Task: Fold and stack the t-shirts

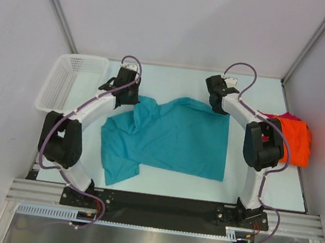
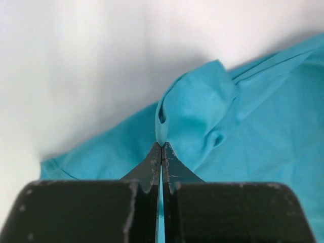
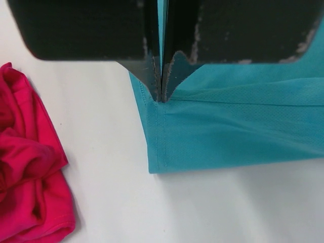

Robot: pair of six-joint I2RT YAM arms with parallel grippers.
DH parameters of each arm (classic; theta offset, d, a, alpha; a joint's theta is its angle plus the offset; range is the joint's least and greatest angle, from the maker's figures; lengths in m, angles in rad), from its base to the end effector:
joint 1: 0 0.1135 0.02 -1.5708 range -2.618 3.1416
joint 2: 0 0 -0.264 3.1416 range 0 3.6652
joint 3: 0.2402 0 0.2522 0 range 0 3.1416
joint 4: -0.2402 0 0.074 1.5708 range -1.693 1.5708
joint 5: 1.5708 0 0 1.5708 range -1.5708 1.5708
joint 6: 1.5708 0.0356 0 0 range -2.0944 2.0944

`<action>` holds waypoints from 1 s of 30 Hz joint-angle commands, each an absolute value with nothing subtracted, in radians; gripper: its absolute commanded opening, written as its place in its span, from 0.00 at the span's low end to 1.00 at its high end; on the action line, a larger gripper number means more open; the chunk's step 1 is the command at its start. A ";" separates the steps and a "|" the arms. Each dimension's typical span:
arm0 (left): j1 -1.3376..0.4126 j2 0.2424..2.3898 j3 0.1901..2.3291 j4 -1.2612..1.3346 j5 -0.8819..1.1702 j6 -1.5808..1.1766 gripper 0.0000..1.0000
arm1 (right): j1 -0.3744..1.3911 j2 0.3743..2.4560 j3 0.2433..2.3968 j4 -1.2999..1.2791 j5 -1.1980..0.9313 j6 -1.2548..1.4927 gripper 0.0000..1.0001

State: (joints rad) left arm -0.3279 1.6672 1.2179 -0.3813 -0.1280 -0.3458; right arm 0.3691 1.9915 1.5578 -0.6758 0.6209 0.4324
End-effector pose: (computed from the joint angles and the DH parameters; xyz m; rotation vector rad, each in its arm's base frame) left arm 0.3478 -0.1135 0.2432 -0.0811 2.3974 -0.1625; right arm 0.4002 0.1326 0.2138 0.2610 2.4336 -0.4974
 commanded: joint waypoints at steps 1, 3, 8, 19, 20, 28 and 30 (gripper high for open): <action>-0.334 1.641 1.379 -0.406 -0.129 -0.272 0.00 | 0.370 1.907 1.566 -0.676 0.657 0.419 0.00; -0.334 1.657 1.446 -0.417 -0.114 -0.256 0.00 | 0.368 1.888 1.568 -0.686 0.658 0.419 0.00; -0.334 1.628 1.491 -0.414 -0.113 -0.181 0.00 | 0.371 1.844 1.549 -0.698 0.655 0.423 0.00; -0.334 1.298 1.250 -0.356 -0.132 -0.078 0.00 | 0.425 1.686 1.437 -0.764 0.660 0.460 0.00; -0.333 1.275 1.235 -0.357 -0.141 -0.074 0.00 | 0.426 1.662 1.430 -0.775 0.657 0.462 0.00; -0.334 1.152 1.134 -0.408 -0.173 -0.025 0.00 | 0.445 1.588 1.376 -0.811 0.658 0.477 0.00; -0.334 1.126 1.097 -0.416 -0.169 -0.029 0.00 | 0.451 1.574 1.353 -0.819 0.650 0.488 0.00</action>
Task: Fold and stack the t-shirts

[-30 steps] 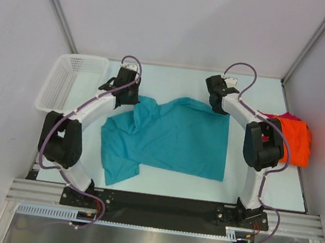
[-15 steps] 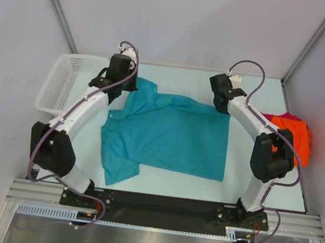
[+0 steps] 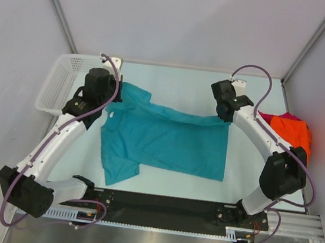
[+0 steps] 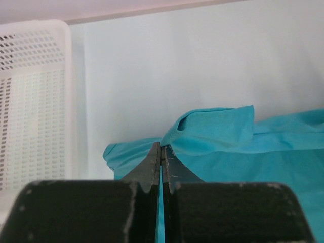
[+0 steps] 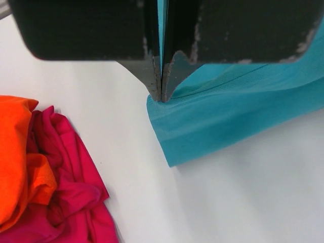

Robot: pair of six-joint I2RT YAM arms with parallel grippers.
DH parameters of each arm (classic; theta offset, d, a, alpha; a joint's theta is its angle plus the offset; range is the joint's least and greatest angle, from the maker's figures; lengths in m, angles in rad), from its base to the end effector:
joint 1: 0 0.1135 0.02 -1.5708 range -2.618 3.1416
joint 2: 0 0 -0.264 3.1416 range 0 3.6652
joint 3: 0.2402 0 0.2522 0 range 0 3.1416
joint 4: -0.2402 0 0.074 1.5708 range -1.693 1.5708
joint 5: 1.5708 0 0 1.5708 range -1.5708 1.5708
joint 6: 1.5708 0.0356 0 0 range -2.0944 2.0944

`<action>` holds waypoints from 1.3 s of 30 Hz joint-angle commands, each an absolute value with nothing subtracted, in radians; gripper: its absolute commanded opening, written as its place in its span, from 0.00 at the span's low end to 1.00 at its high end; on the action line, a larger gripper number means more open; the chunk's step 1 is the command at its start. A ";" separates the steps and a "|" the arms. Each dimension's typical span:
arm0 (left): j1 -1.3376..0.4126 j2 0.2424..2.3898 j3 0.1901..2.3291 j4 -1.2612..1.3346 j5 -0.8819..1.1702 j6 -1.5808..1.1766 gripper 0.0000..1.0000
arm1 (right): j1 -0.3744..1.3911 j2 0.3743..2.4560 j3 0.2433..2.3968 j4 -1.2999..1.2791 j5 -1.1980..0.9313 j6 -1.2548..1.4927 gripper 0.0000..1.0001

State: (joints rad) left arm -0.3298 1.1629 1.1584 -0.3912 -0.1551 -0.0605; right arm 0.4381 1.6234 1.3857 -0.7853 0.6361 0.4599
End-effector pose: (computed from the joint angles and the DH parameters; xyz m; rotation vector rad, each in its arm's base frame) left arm 0.2489 -0.0794 0.3727 0.1626 1.9562 -0.1037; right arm 0.3164 0.1249 0.2901 0.2435 2.3524 -0.4113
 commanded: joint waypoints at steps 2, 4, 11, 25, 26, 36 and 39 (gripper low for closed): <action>-0.334 1.114 1.066 -0.423 -0.169 -0.032 0.00 | 0.466 1.563 1.327 -0.824 0.641 0.494 0.00; -0.334 1.111 1.049 -0.428 -0.164 -0.032 0.00 | 0.474 1.555 1.312 -0.830 0.637 0.502 0.00; -0.334 1.083 0.977 -0.448 -0.163 -0.032 0.00 | 0.523 1.554 1.267 -0.856 0.627 0.532 0.00; -0.333 1.035 0.910 -0.552 -0.193 -0.118 0.63 | 0.586 1.569 1.190 -0.885 0.601 0.621 0.14; -0.333 1.037 0.913 -0.552 -0.195 -0.120 0.65 | 0.586 1.575 1.199 -0.884 0.601 0.623 0.17; -0.333 1.110 0.927 -0.496 -0.198 -0.124 0.67 | 0.586 1.597 1.267 -0.900 0.640 0.607 0.25; -0.322 1.188 0.904 -0.433 -0.177 -0.135 0.67 | 0.586 1.618 1.269 -0.882 0.631 0.606 0.25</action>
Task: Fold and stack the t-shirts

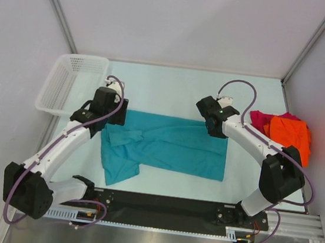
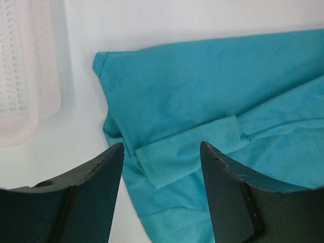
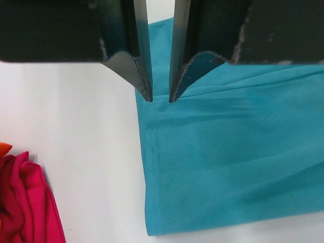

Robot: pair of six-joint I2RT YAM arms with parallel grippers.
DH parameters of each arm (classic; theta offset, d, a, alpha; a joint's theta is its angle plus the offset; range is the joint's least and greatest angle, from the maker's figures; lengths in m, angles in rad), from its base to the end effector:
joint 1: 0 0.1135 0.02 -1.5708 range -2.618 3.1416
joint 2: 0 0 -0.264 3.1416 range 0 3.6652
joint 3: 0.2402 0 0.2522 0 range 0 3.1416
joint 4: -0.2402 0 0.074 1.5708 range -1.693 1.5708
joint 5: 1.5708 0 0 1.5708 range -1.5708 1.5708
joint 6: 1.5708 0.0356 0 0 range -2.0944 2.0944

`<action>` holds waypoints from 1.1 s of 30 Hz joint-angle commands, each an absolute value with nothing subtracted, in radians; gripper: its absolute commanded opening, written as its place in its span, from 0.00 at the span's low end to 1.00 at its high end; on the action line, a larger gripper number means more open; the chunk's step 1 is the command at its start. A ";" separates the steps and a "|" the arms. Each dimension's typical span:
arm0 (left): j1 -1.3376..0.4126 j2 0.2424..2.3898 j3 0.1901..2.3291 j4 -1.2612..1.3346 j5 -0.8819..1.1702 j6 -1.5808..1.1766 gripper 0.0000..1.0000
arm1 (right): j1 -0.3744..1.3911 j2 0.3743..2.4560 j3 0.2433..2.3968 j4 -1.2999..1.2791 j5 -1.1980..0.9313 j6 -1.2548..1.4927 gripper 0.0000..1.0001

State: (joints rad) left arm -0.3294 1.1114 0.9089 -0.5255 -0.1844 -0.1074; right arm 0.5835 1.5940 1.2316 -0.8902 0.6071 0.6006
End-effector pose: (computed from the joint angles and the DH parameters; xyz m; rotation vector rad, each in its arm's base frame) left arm 0.2257 -0.0703 0.2871 0.1588 2.2783 -0.0156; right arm 0.2688 0.1532 0.2486 0.1478 2.5123 -0.4282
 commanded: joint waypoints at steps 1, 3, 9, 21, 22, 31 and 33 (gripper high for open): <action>-0.305 1.216 0.932 -0.446 -0.164 -0.161 0.67 | 0.586 1.630 1.272 -0.879 0.627 0.606 0.25; -0.298 1.270 0.974 -0.495 -0.166 -0.184 0.65 | 0.586 1.646 1.276 -0.867 0.617 0.607 0.24; -0.299 1.335 1.066 -0.572 -0.105 -0.259 0.62 | 0.594 1.675 1.301 -0.867 0.583 0.604 0.24; -0.302 1.397 1.017 -0.546 -0.094 -0.298 0.63 | 0.618 1.704 1.287 -0.811 0.554 0.606 0.24; -0.299 1.422 1.029 -0.540 -0.091 -0.301 0.63 | 0.623 1.716 1.301 -0.813 0.554 0.603 0.24; -0.295 1.715 1.140 -0.443 -0.052 -0.360 0.54 | 0.653 1.741 1.365 -0.830 0.551 0.598 0.24; -0.299 1.730 1.147 -0.437 -0.037 -0.371 0.52 | 0.657 1.732 1.361 -0.834 0.560 0.597 0.24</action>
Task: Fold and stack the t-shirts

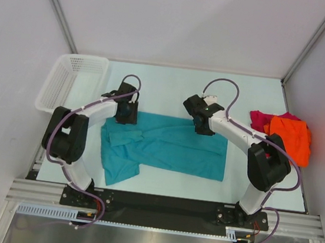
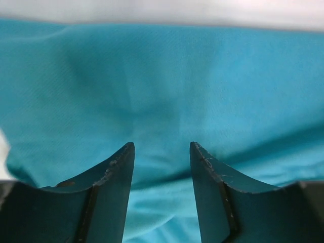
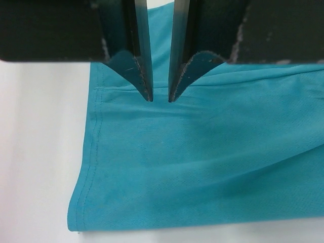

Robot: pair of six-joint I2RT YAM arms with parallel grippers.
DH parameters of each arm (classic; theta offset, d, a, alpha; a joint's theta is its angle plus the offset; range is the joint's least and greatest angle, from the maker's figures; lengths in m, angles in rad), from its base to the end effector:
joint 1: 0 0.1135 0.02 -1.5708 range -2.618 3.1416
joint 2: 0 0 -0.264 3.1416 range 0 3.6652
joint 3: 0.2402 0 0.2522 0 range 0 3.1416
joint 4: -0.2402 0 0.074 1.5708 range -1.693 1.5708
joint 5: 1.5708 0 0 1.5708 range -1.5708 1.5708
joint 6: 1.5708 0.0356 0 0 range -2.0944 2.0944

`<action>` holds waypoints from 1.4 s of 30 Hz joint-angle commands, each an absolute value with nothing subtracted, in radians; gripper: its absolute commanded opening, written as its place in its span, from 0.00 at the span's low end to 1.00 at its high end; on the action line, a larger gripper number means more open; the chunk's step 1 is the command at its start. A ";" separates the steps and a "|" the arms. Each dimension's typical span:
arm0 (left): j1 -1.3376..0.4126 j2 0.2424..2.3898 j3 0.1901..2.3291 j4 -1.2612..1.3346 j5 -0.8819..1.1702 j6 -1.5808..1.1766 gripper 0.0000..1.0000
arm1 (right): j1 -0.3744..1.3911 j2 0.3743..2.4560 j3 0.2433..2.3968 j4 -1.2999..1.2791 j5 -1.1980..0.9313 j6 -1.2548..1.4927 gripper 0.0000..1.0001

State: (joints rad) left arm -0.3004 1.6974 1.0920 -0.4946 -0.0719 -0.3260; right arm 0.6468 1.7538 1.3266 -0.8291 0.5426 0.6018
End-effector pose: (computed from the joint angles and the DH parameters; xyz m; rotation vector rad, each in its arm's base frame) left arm 0.3242 -0.0977 0.1877 -0.0572 2.6696 -0.1060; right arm 0.2889 0.1951 0.2268 0.0552 2.5569 -0.3398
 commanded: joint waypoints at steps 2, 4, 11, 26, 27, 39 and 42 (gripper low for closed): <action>-0.307 1.718 1.135 -0.425 -0.035 -0.376 0.52 | 0.655 1.714 1.345 -0.839 0.575 0.591 0.24; -0.314 1.695 1.112 -0.422 -0.031 -0.377 0.52 | 0.653 1.703 1.332 -0.836 0.578 0.589 0.24; -0.342 1.600 0.991 -0.399 -0.009 -0.400 0.52 | 0.653 1.686 1.310 -0.831 0.563 0.598 0.24; -0.509 1.516 0.836 -0.367 -0.023 -0.463 0.49 | 0.657 1.623 1.258 -0.848 0.577 0.614 0.24; -0.517 1.503 0.830 -0.371 -0.032 -0.466 0.49 | 0.657 1.623 1.255 -0.848 0.578 0.614 0.24; -0.541 1.278 0.686 -0.442 -0.074 -0.485 0.49 | 0.675 1.641 1.253 -0.838 0.565 0.626 0.23; -0.552 1.238 0.649 -0.440 -0.061 -0.503 0.49 | 0.681 1.654 1.259 -0.839 0.565 0.629 0.23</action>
State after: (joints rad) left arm -0.5373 1.2980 0.6857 -0.4305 -0.0677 -0.4706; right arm 0.6682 1.6611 1.2503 -0.8398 0.5556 0.6071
